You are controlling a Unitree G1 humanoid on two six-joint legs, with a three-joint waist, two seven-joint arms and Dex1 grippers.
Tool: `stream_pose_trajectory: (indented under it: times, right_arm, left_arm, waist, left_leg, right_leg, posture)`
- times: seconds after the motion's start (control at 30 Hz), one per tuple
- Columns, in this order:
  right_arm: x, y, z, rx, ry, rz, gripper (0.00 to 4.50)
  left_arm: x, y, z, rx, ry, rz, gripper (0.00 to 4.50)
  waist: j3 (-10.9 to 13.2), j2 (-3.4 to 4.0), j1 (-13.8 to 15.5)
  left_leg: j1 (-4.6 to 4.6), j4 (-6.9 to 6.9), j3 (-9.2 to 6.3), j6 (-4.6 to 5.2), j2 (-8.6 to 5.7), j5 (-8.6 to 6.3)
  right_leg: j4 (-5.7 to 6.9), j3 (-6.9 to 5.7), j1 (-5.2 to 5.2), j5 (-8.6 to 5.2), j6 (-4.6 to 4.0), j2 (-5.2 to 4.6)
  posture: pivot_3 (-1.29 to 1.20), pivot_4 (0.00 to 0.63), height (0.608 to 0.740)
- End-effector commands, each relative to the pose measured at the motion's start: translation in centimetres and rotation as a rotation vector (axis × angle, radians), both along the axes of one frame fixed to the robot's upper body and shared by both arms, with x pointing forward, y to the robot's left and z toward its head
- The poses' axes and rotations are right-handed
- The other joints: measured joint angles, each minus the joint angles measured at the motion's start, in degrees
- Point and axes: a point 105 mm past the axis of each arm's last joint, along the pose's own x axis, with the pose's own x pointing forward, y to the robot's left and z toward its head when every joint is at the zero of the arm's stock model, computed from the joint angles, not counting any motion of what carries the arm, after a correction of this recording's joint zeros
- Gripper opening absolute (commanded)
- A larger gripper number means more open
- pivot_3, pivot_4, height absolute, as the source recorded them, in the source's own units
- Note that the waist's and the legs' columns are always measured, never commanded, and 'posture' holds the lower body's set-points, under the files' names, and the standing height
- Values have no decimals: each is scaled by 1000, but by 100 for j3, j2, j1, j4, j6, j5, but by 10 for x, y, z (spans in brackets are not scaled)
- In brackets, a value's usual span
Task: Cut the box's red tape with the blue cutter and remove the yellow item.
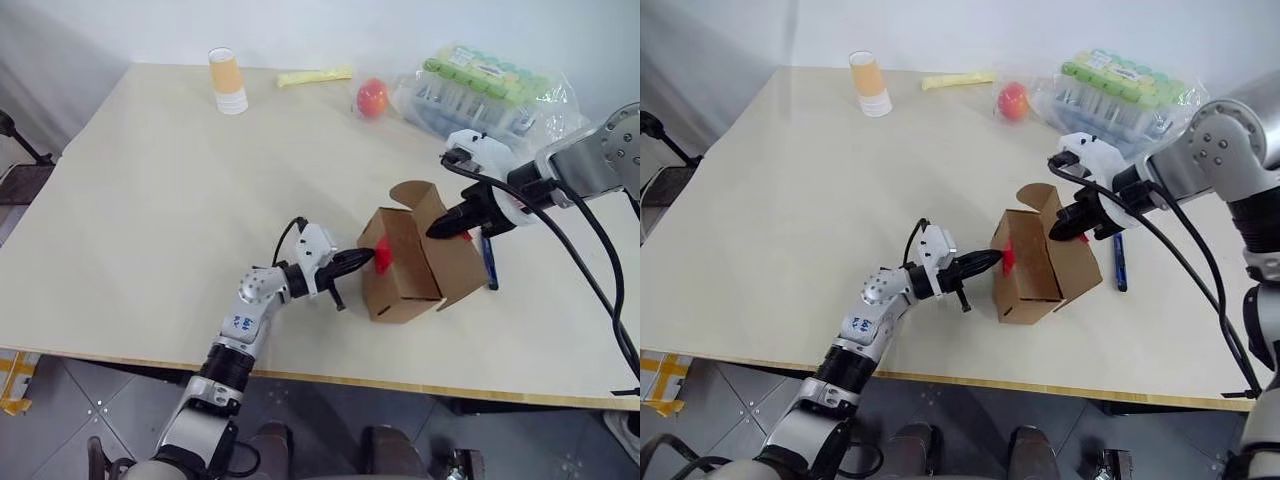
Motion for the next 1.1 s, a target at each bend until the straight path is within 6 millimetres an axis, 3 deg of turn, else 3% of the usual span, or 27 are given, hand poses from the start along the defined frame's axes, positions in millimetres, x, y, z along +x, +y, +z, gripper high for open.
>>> stream_pose_trajectory:
  times: [0.03, 0.2, 0.33, 0.47, 0.57, 0.63, 0.7, 0.87, 1.0, 1.1]
  right_arm:
    - [-14, 29, -3, 39, 39, 143, 157]
    - [-9, 37, -15, 41, 21, 129, 157]
    - [-5, 35, -19, 32, -9, 107, 157]
    - [-6, 35, -22, 19, -27, 109, 157]
    - [-6, 36, -24, 17, -36, 113, 157]
    - [-5, 37, -25, 11, -47, 114, 157]
    - [-4, 38, -24, 14, -64, 111, 157]
    - [-2, 31, -20, 35, -92, 85, 157]
    - [-3, 20, -13, 54, -102, 62, 157]
    - [0, 1, -5, 57, -114, 7, 157]
  left_arm:
    - [-10, 3, 4, 38, -30, -45, 0]
    - [-18, 24, 10, 177, -79, -80, 0]
    - [-35, 31, 49, 223, -111, -203, 0]
    - [-44, 28, 80, 212, -119, -274, 0]
    - [-42, 13, 94, 184, -140, -296, 0]
    - [-35, 3, 89, 185, -127, -278, 0]
    - [-21, -8, 65, 288, -137, -213, 0]
    - [-25, -23, 31, 365, -79, -250, 0]
    - [-27, -14, 19, 407, 24, -255, 0]
    - [-28, 11, 1, 487, 142, -236, 0]
  waist:
    - [0, 0, -7]
    - [0, -1, -67]
    - [0, -1, -80]
    - [0, -1, -80]
    - [0, -2, -80]
    - [0, -2, -81]
    - [0, -2, -114]
    - [0, -7, -84]
    - [0, -7, -84]
    - [-1, -7, -93]
  left_leg:
    - [0, -1, 0, 0, 1, 0]
    - [-1, -1, -3, 0, 2, 0]
    - [-2, -1, -3, -1, 2, 0]
    - [-4, 2, -5, -1, 2, 0]
    - [-3, 2, -5, -1, 2, 0]
    - [-2, 2, -4, 0, 2, 0]
    - [-2, 2, -3, 0, 3, 0]
    - [6, 5, -1, -1, 3, 0]
    - [8, 5, -1, -1, 3, 0]
    - [8, 2, -1, 0, 3, 0]
  right_leg:
    - [1, -1, 0, 0, 0, 0]
    - [8, -4, -3, 0, -1, 0]
    - [10, -3, -5, 0, -1, 0]
    - [9, -2, -4, 0, -1, 1]
    - [10, -2, -3, 0, -1, 2]
    - [10, -2, -3, 0, -1, 2]
    - [12, -2, -4, 0, -1, 4]
    - [17, -1, 1, 0, -1, 5]
    - [18, -1, 2, 0, -1, 5]
    - [16, 0, 2, 0, -1, 5]
  posture:
    - [0, 150, 740]
    - [0, 150, 740]
    - [0, 150, 740]
    - [0, 150, 740]
    - [0, 150, 740]
    - [0, 150, 740]
    - [0, 150, 740]
    - [0, 150, 740]
    - [0, 150, 740]
    - [0, 150, 740]
